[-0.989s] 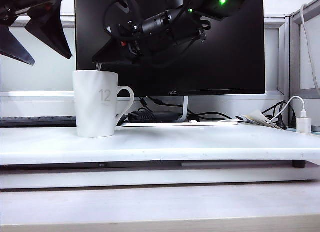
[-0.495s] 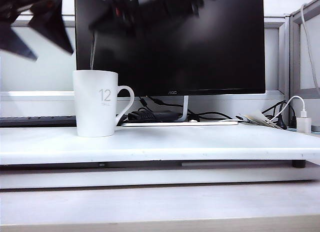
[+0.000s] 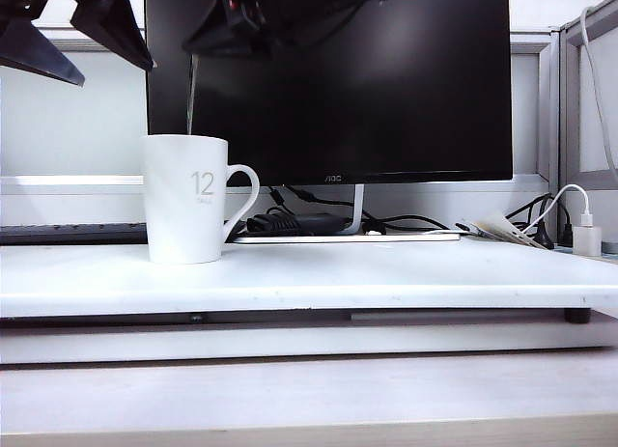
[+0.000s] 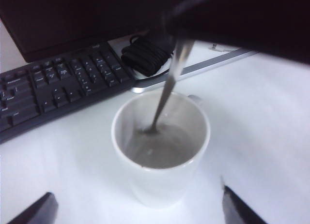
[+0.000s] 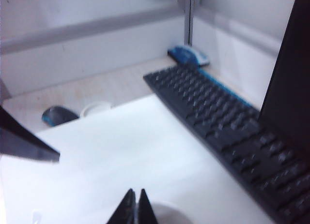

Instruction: Pick up a spoon and stir the liquid in the cup.

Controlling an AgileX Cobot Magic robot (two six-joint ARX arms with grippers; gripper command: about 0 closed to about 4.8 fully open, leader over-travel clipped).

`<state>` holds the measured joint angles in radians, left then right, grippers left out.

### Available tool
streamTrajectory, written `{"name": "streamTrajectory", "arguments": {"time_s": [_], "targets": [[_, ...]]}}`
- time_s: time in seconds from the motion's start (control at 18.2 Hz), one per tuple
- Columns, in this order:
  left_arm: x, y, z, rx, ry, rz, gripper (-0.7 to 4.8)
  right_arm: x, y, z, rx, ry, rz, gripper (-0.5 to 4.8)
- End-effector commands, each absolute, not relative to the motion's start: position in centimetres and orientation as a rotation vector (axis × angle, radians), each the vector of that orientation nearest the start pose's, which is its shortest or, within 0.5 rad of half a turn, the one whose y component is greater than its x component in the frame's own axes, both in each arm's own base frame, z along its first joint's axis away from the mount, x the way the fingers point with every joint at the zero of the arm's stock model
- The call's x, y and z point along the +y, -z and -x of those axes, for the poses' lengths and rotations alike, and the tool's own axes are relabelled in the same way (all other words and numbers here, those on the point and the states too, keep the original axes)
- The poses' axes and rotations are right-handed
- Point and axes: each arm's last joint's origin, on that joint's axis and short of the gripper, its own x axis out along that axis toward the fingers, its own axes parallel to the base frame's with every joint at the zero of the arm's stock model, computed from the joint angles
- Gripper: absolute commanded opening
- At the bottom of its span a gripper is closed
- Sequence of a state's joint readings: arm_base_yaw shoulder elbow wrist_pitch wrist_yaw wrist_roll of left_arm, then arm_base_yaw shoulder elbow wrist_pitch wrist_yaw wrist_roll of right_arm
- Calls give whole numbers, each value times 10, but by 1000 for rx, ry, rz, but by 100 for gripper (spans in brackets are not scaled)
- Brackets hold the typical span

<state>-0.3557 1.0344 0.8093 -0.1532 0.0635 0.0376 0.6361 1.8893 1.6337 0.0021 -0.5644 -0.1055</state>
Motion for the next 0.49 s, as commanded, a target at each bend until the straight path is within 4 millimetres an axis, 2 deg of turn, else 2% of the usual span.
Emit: {"name": "streamTrajectory", "arguments": {"time_s": [0.05, 0.22, 0.33, 0.49], "targets": [[-80, -301, -213, 348, 395, -102, 479, 281, -323, -346, 219, -1307, 87, -6], [-79, -302, -213, 338, 370, -115, 479, 280, -312, -341, 338, -1360, 97, -6], [-79, -303, -213, 329, 371, -113, 479, 275, -301, -341, 410, -1272, 220, -6], [-79, -302, -214, 335, 370, -113, 479, 274, -302, -345, 380, -1136, 285, -6]]}}
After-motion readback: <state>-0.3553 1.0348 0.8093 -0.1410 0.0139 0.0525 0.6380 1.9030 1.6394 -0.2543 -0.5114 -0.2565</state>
